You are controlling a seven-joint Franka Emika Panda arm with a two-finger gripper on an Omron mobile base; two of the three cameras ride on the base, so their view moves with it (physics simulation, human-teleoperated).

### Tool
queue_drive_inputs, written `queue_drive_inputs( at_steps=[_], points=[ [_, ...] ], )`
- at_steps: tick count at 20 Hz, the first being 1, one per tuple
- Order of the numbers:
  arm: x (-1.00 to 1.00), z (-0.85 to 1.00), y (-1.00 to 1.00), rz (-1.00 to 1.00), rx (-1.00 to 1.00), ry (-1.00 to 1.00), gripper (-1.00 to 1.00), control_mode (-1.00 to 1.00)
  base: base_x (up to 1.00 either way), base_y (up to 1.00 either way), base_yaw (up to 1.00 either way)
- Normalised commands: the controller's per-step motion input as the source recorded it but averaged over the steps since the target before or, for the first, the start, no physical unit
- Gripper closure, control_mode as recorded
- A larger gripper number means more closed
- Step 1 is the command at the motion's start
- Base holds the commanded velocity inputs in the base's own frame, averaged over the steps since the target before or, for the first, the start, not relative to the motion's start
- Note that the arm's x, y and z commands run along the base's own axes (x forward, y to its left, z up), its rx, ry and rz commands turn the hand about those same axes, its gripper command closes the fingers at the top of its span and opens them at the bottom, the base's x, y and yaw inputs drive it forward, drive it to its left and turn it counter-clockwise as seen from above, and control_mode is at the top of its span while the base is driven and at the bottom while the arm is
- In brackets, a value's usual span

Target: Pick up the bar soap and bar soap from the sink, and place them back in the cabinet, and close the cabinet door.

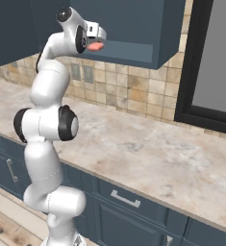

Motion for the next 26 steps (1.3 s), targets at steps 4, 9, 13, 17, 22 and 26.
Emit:
queue_drive_inputs(
  at_steps=[4,9,13,17,22,26],
  points=[
    [-0.86,-0.13,-0.02,0.00,0.00,-0.02,-1.00,-1.00,0.00,0.00,0.00],
    [-0.80,-0.22,0.00,0.00,0.00,-0.11,-1.00,-1.00,0.00,0.00,0.00],
    [-0.97,-0.05,-0.01,0.00,0.00,-0.14,-1.00,-1.00,0.00,0.00,0.00],
    [-1.00,0.00,-0.06,0.00,0.01,-0.01,-1.00,-1.00,0.00,0.00,0.00],
    [-1.00,0.00,-0.01,0.00,0.07,0.13,-1.00,-1.00,0.00,0.00,0.00],
    [-0.95,0.00,0.00,-0.01,0.08,0.21,-1.00,-1.00,0.00,0.00,0.00]
  ],
)
